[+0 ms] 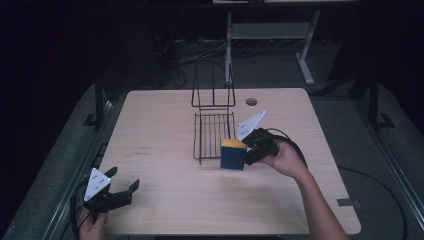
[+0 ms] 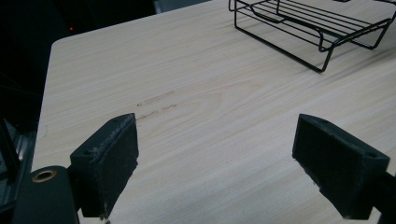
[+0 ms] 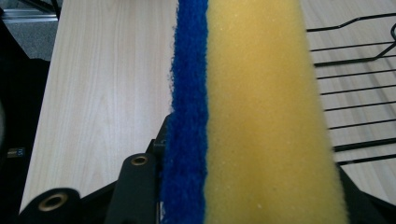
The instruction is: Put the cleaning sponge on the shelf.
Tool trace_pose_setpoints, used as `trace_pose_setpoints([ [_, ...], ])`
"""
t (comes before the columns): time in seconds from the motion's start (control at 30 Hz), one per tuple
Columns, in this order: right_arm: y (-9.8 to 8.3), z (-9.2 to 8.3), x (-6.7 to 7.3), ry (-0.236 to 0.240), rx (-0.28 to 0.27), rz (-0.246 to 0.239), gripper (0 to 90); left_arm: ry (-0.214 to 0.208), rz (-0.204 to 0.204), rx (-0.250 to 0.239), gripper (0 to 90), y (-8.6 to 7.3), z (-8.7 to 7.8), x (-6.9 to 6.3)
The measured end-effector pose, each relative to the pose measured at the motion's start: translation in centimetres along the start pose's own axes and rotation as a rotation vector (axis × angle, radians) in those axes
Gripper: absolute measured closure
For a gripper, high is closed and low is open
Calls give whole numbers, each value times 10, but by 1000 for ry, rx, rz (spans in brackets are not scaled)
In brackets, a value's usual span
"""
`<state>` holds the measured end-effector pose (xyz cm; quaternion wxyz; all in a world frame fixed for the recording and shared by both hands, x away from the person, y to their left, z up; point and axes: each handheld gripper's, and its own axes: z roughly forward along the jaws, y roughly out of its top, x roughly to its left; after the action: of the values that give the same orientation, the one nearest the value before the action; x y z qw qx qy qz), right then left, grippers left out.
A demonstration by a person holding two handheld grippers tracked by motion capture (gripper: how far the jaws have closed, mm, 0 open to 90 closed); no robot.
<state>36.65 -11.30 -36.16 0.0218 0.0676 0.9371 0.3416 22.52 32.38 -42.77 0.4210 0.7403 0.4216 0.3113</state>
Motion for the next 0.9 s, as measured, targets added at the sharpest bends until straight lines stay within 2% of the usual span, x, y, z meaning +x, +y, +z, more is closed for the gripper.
trace_pose_setpoints([
  [0.33, 9, 1, -12, 1, 4, -4, 566, 3, 1, -1, 139, 0, 0, 1],
  [0.7, 12, 8, -25, 7, 17, 12, 566, 0, 0, -3, 139, 1, 0, 1],
  [0.9, 14, 5, -34, 2, 2, 25, 566, 0, -1, -3, 139, 0, 0, 1],
])
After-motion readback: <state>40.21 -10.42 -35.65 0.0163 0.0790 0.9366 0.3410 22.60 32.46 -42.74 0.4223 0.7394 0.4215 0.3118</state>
